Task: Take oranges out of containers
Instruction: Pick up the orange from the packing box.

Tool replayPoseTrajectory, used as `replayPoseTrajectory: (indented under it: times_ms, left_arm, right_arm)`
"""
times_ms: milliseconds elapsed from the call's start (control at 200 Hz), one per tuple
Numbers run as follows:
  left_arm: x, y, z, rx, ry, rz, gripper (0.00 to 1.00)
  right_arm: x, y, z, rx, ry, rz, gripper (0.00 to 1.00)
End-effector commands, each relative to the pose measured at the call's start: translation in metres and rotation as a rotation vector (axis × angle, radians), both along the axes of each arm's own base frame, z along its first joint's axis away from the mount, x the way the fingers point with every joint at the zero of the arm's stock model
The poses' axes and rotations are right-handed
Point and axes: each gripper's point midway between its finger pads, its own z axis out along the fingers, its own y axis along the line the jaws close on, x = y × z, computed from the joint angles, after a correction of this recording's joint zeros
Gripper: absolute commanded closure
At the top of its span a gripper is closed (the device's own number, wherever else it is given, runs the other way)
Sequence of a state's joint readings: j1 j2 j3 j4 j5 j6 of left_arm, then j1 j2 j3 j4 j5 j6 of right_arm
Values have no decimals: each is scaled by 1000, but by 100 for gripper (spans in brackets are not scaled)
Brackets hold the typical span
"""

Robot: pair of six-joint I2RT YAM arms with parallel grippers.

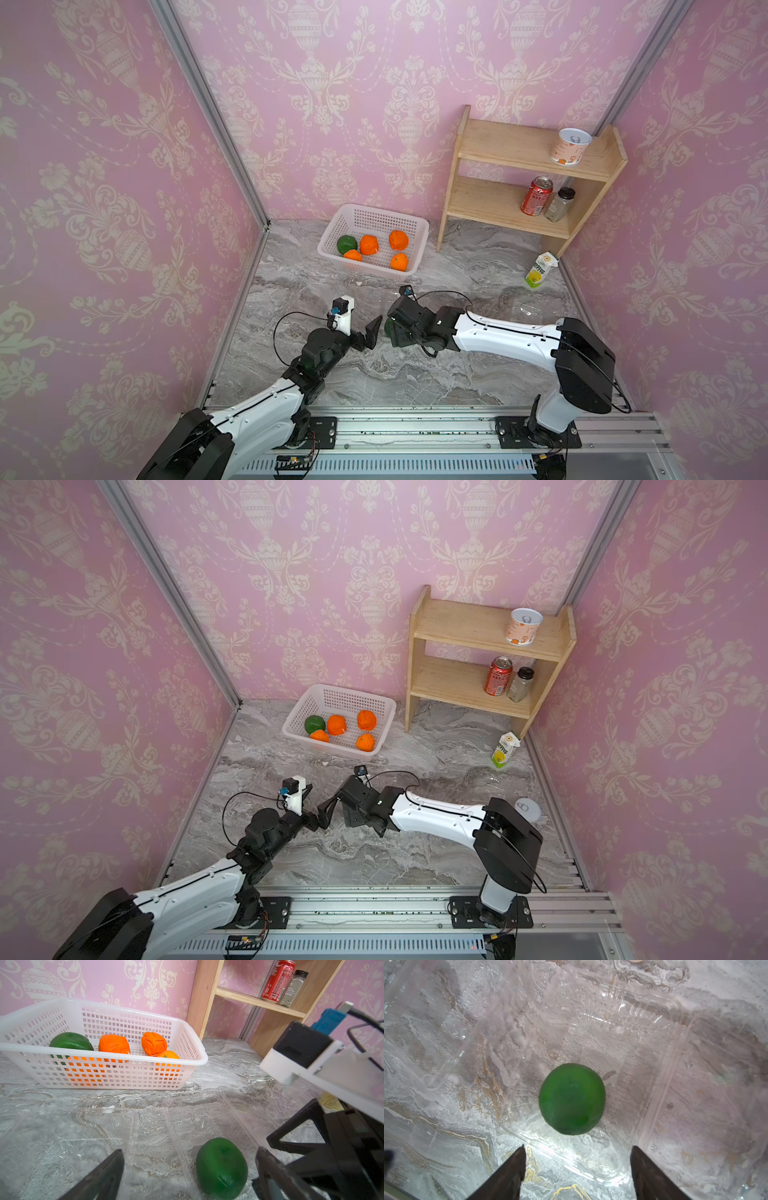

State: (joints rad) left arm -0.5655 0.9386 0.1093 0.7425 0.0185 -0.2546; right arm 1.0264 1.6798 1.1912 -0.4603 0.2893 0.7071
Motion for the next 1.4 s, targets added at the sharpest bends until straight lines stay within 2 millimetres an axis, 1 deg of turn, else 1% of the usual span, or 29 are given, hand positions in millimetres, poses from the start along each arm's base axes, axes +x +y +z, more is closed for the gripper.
replayPoseTrajectory:
  times_ms: [0, 170, 225, 330, 465, 555, 690, 926, 1011, 1066, 1206, 1331, 1391]
  left_arm:
    - [1, 5, -1, 10, -10, 21, 1]
    - [0, 7, 0, 5, -14, 26, 1]
    - [0, 7, 1, 2, -16, 29, 1]
    - [0, 7, 1, 0, -13, 28, 1]
    - [1, 9, 0, 6, -12, 41, 1]
    - [1, 9, -2, 10, -9, 41, 1]
    - [2, 10, -3, 11, -4, 47, 1]
    - [3, 10, -6, 17, 5, 51, 1]
    - [4, 10, -6, 17, 5, 53, 1]
    - [4, 10, -6, 18, 5, 55, 1]
    - [4, 11, -6, 19, 5, 57, 1]
    - [4, 11, -7, 20, 8, 60, 1]
    - [4, 12, -7, 21, 8, 64, 1]
  right_arm:
    - [3, 5, 2, -17, -22, 16, 17]
    - [10, 23, -13, 13, 32, 43, 17]
    - [14, 25, -18, 7, 44, 42, 17]
    - [23, 28, -22, 19, 56, 37, 18]
    - [36, 23, -26, 24, 64, 5, 18]
    - [41, 21, -31, 36, 74, -6, 19]
    - [42, 17, -37, 25, 86, -14, 21]
    - [42, 13, -58, -21, 112, -29, 22]
    - [44, 16, -63, -25, 119, -26, 26]
    - [45, 17, -64, -25, 121, -21, 30]
    - [46, 17, -67, -13, 127, -24, 46]
    - [49, 13, -62, 12, 120, -44, 52]
    - [50, 11, -57, 24, 109, -53, 52]
